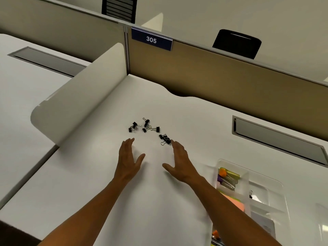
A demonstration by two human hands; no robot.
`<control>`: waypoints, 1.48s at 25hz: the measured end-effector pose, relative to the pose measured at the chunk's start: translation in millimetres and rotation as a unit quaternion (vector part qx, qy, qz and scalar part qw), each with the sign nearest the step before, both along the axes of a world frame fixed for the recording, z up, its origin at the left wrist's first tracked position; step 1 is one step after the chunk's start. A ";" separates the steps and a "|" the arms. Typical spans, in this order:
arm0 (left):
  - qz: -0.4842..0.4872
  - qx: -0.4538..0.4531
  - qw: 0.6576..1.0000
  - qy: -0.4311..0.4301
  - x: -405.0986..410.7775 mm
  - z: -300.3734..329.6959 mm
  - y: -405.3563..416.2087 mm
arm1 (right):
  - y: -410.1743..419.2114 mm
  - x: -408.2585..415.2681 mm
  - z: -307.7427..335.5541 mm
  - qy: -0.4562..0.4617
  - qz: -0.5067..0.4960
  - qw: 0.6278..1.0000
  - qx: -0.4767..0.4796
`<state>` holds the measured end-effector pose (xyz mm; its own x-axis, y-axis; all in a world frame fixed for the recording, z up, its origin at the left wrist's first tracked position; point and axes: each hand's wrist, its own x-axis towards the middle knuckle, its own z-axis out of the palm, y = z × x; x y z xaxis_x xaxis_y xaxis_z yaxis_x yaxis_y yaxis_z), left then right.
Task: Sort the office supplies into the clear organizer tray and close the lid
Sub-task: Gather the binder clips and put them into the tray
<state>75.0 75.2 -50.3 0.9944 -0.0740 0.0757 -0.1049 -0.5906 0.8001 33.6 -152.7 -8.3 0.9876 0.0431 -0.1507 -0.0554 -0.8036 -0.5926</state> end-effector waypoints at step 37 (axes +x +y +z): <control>-0.024 0.278 0.949 -0.146 122.3 -24.7 -12.3 | 31.0 115.2 -59.0 -0.180 -0.132 0.969 -0.106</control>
<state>197.3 63.0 -75.0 0.9313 -0.2283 0.2838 -0.3122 -0.9017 0.2991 148.8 -121.7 -67.3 0.9503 -0.2129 0.2271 -0.0965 -0.8951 -0.4353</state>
